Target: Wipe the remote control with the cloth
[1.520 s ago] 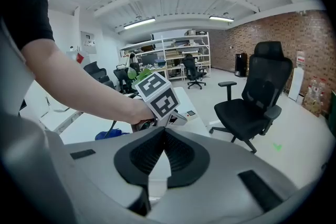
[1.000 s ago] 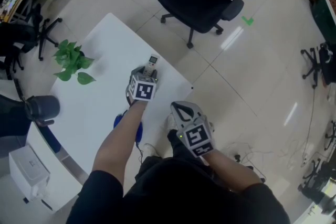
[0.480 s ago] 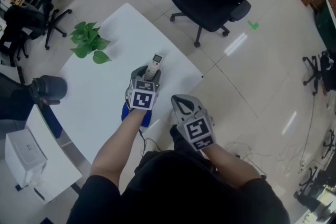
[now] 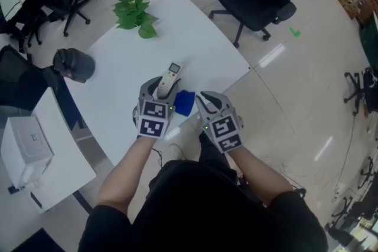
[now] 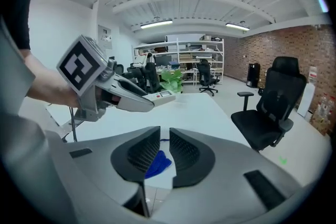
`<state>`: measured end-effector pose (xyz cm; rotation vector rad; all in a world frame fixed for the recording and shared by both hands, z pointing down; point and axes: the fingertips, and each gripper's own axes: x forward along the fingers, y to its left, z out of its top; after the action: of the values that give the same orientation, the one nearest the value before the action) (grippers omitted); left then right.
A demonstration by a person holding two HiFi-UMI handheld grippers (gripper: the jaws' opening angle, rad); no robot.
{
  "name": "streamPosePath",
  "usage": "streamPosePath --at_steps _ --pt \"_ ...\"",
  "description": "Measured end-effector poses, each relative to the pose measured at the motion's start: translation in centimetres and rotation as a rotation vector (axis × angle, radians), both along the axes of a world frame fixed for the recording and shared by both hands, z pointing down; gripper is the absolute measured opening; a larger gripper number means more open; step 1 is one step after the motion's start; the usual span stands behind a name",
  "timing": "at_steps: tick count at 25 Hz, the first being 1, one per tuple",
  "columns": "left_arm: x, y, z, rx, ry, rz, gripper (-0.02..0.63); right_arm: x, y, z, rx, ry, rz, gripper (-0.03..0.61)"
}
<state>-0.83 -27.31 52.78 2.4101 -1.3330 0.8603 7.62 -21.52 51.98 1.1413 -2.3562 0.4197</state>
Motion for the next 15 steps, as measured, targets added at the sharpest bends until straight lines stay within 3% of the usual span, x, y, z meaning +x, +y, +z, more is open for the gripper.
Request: streamPosePath --at_steps 4,8,15 --pt "-3.8 3.3 -0.5 0.016 -0.020 -0.030 0.206 -3.9 1.1 3.4 -0.038 0.086 -0.096 0.184" --pt "-6.9 5.9 -0.6 0.016 -0.043 -0.058 0.206 -7.4 0.9 7.7 -0.063 0.206 -0.193 0.270" --pt "-10.6 9.2 -0.2 0.021 -0.076 -0.095 0.206 -10.2 -0.4 14.7 -0.114 0.442 -0.312 0.296"
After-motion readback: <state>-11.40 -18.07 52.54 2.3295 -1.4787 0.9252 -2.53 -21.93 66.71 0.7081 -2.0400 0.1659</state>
